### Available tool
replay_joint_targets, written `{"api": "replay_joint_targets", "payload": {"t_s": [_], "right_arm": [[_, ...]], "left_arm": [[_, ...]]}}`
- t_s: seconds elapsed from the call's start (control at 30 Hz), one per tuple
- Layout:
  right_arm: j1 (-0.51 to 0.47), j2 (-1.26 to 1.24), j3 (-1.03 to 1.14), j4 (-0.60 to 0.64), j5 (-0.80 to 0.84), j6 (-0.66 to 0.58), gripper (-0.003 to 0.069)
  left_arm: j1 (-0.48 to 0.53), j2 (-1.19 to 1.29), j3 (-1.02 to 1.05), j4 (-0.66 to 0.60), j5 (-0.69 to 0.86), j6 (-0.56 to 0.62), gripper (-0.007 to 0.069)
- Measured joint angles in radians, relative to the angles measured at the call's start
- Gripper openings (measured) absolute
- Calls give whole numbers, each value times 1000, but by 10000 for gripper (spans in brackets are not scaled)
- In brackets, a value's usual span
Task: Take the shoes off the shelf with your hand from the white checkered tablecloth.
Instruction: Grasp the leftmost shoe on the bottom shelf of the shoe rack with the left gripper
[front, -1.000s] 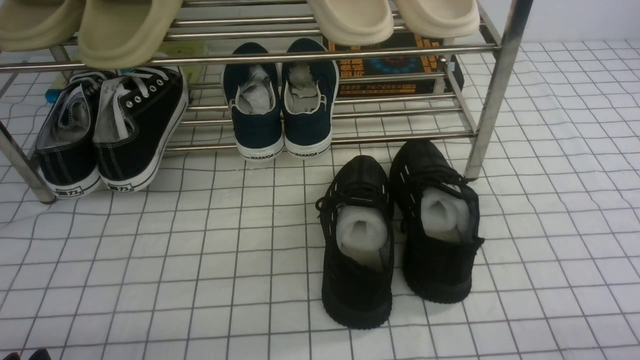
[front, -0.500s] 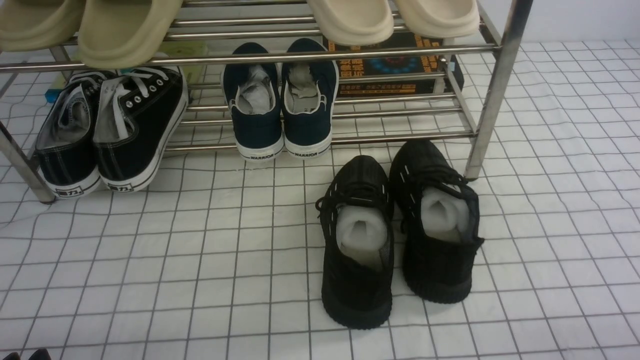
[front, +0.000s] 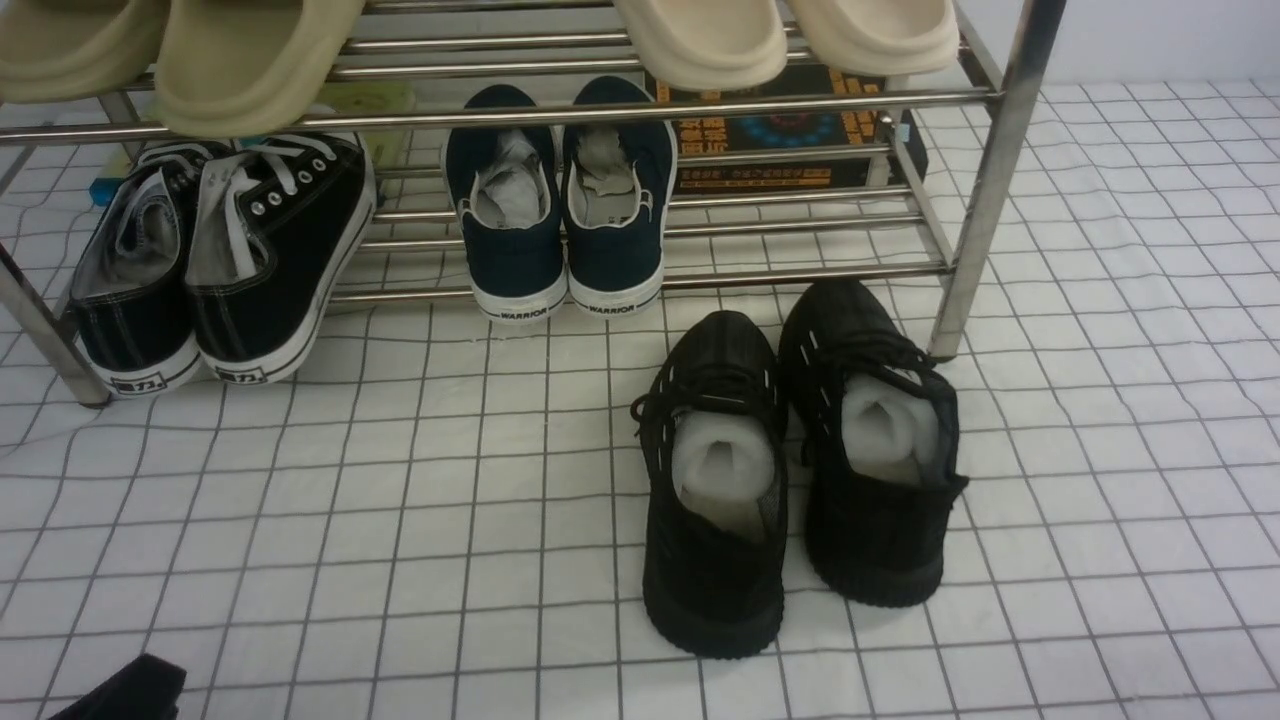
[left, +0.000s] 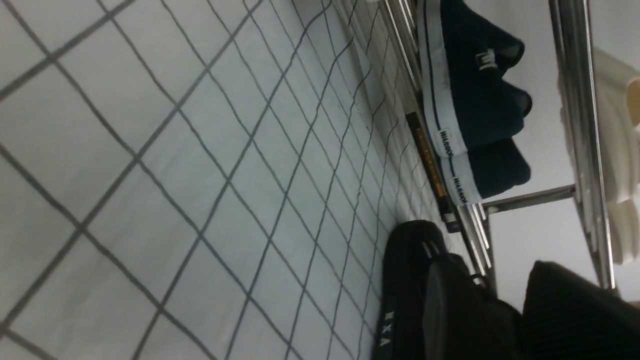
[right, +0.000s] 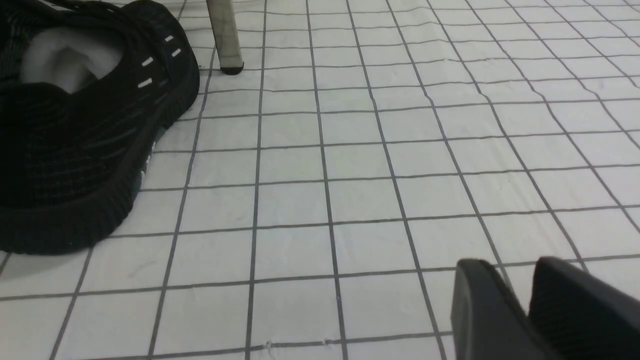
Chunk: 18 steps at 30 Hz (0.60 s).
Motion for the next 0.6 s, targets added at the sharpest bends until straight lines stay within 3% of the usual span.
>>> {"api": "replay_joint_targets", "payload": {"t_s": [0.17,0.3,0.4,0.5,0.57,0.6], "right_arm": [[0,0,0,0,0,0,180],[0,0,0,0,0,0,187],[0,0,0,0,0,0,190],[0,0,0,0,0,0,195],[0,0,0,0,0,0,198],[0,0,0,0,0,0,200]], "left_arm": [[0,0,-4,11,-134,22,204],[0,5,-157,114,-149,240,50],[0,75,-310,146,-142,351,8],[0,284,-493,151,2,403,1],[0,438,-588,134,178,401,1],[0,534,-652,128,341,415,1]]}}
